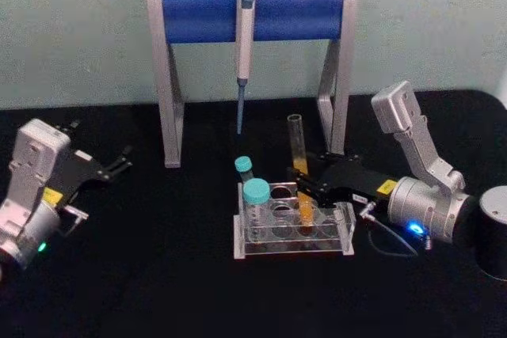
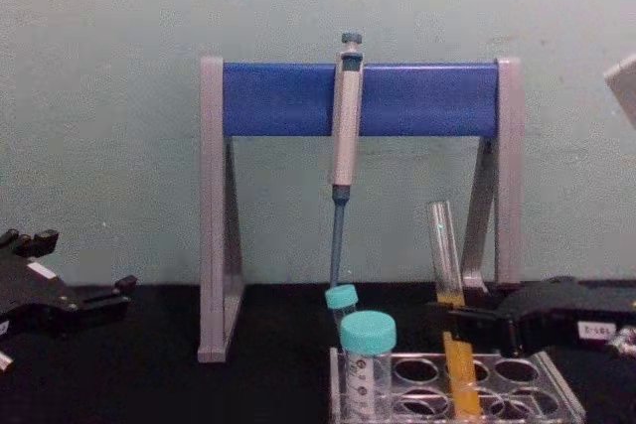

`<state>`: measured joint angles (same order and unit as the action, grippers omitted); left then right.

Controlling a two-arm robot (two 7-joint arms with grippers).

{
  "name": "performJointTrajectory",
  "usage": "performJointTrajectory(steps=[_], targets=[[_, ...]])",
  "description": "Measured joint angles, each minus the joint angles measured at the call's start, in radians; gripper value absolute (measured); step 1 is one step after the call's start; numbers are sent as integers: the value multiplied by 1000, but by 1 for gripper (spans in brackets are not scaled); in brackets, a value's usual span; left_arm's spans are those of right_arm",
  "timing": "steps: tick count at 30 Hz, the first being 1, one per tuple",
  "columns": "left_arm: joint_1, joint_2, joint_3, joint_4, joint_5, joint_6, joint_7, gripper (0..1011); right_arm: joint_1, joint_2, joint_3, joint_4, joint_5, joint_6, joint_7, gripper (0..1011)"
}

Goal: Pick up the test tube from the test tube rack, shake it, then place it back into the test tube rack.

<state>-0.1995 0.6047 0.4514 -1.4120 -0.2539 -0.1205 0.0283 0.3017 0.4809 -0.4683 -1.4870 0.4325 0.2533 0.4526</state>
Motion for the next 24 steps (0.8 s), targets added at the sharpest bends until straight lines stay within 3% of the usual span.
performJointTrajectory(steps=[8,24], targets=[[0,0,0,0,0,0,0,1001,0,0,0,0,0,0,0,220],[0,0,0,0,0,0,0,1001,0,0,0,0,0,0,0,220]])
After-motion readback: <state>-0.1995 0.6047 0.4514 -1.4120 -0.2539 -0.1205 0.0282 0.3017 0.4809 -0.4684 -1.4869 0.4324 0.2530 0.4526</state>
